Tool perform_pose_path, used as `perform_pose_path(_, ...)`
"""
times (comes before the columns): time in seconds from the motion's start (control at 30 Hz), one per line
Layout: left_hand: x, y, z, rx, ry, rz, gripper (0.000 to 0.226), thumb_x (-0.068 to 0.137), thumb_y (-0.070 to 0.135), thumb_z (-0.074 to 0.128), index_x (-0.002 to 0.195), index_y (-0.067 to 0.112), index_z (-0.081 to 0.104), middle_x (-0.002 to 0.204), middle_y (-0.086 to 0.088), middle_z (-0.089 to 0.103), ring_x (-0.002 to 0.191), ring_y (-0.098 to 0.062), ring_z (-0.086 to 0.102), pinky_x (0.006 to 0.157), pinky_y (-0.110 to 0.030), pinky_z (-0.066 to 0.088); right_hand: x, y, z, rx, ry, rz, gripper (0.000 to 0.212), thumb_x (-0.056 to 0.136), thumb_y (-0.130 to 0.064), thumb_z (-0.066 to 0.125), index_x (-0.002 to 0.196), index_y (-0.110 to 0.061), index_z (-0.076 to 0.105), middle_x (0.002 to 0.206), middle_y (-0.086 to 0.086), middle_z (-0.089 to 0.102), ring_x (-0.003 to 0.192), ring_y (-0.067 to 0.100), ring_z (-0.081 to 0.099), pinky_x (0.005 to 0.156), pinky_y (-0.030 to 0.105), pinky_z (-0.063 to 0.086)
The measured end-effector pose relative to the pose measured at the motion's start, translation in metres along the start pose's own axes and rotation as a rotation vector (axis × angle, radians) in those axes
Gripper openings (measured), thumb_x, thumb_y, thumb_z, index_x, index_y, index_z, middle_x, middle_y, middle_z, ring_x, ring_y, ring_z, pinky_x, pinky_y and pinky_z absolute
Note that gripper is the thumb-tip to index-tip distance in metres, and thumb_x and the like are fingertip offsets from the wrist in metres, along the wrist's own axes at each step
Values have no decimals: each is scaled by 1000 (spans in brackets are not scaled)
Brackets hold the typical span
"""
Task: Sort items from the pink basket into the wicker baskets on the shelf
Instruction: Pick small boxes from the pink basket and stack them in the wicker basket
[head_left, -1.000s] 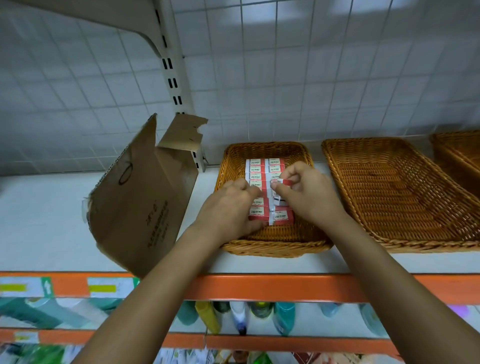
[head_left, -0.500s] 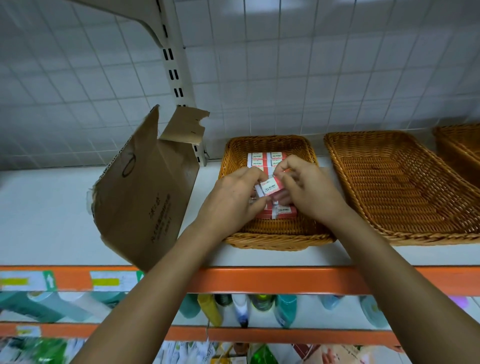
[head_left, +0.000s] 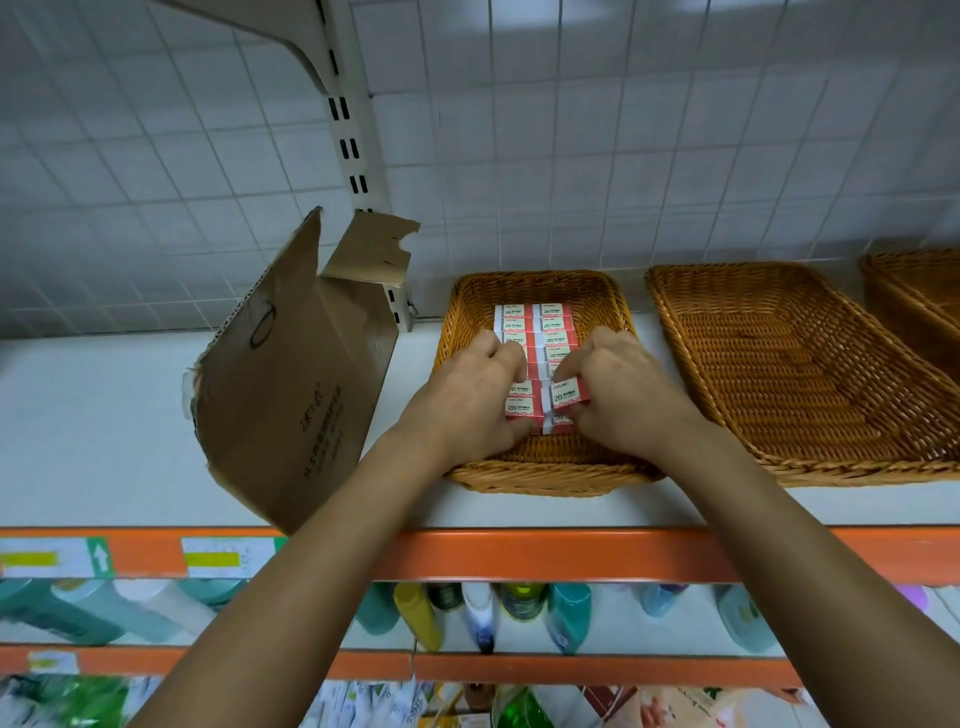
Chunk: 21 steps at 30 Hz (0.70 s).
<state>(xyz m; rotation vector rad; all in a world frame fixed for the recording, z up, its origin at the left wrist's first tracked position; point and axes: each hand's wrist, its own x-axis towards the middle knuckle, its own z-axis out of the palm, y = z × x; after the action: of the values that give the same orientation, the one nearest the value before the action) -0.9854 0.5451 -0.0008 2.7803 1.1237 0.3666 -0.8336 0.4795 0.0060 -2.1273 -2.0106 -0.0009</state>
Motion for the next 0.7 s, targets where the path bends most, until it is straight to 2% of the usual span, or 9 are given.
perform_pose_path(0.23,3,3,-1,226,-78,-55,72,81,48,68,134,13,34,129,-9,47,116,-26,49,91,-36,47,-4,-4,4,-22,-21,41,43,83,-28,67,123,-13,58,122,9,51,114,26,47,92,35,46)
perform_pose_path(0.4,3,5,1,318,-104,-27,68,86,50,60,135,12,32,125,-11,55,109,-28,55,83,-36,50,-6,-5,5,-54,-15,37,41,86,-26,62,124,-12,57,122,10,51,111,27,50,90,36,48)
perform_pose_path(0.7,1,3,-1,281,-100,2,50,89,42,60,126,14,41,123,-10,56,105,-27,56,80,-33,48,-7,-9,3,-111,-21,28,43,91,-32,58,128,-13,45,124,9,51,106,30,57,82,36,47)
